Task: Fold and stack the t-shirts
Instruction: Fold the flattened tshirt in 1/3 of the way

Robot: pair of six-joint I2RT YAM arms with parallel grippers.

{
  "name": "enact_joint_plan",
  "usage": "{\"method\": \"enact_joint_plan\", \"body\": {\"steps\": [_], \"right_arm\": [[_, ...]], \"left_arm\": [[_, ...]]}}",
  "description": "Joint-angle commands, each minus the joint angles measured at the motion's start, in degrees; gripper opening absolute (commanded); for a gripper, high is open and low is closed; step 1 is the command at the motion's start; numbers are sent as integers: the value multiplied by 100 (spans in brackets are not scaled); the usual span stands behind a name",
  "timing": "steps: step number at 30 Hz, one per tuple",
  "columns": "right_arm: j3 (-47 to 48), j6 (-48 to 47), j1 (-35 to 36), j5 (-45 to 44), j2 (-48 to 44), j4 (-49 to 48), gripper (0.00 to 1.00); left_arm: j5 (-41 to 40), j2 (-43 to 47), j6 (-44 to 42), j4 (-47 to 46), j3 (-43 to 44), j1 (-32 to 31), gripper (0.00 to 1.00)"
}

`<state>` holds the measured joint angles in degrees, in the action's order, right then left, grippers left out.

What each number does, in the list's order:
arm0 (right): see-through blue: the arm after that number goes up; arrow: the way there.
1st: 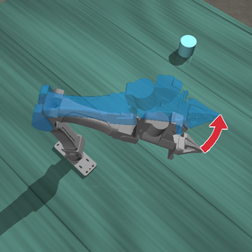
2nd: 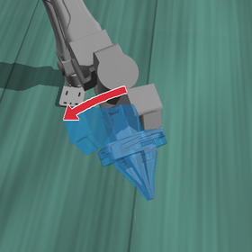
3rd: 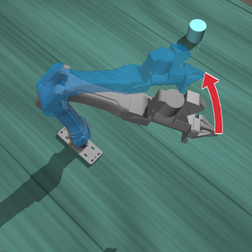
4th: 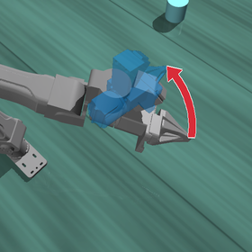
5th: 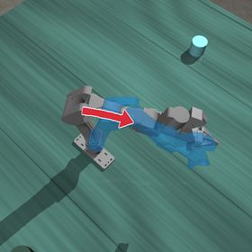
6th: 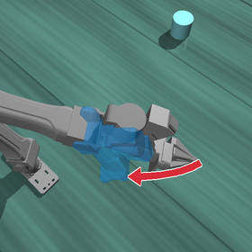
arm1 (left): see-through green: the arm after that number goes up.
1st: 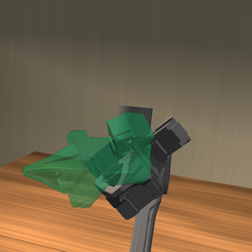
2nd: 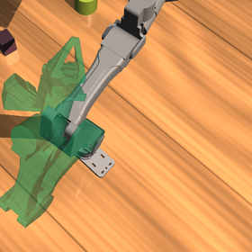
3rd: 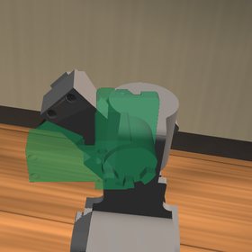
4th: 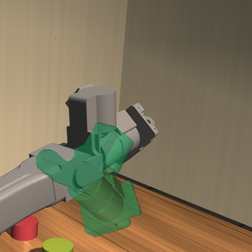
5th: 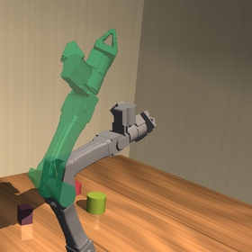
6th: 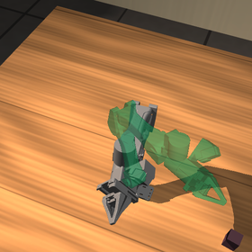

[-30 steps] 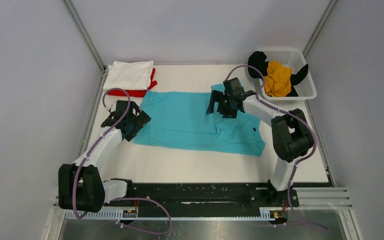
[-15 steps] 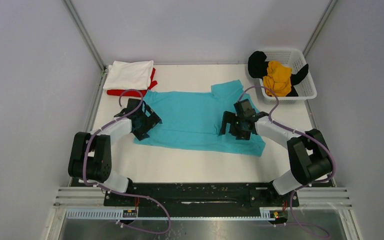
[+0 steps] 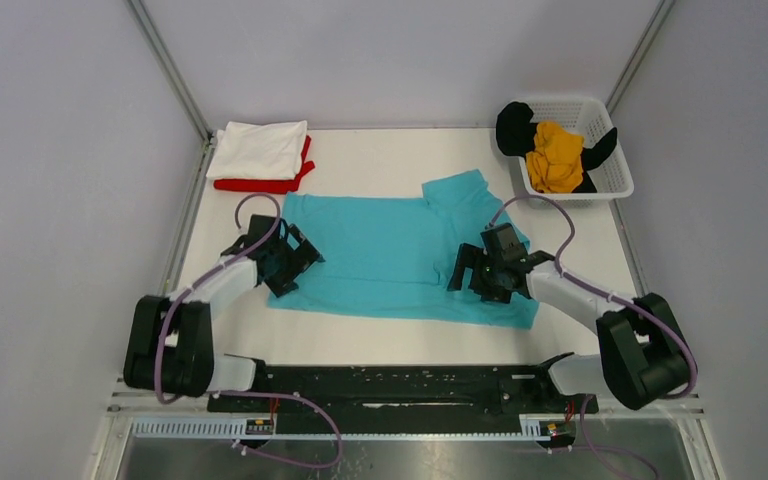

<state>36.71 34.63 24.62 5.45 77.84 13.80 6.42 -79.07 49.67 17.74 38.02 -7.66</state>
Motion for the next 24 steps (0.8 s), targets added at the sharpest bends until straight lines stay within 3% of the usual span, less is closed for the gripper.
{"method": "enact_joint_plan", "body": {"steps": [1, 9, 12, 24], "right_arm": [[-416, -44, 25, -266, -461, 1354, 99], [-752, 320, 12, -603, -1075, 1957, 99], [-762, 437, -32, -995, -1305, 2209, 99], [-654, 341, -75, -1067, -1695, 2571, 100]], "left_arm": [[16, 710, 136, 1197, -853, -146, 99], [372, 2010, 948, 1199, -1878, -950, 99], [220, 2415, 1175, 1493, -1841, -1180, 99], [52, 3311, 1428, 2317, -1833, -1360, 99]]}}
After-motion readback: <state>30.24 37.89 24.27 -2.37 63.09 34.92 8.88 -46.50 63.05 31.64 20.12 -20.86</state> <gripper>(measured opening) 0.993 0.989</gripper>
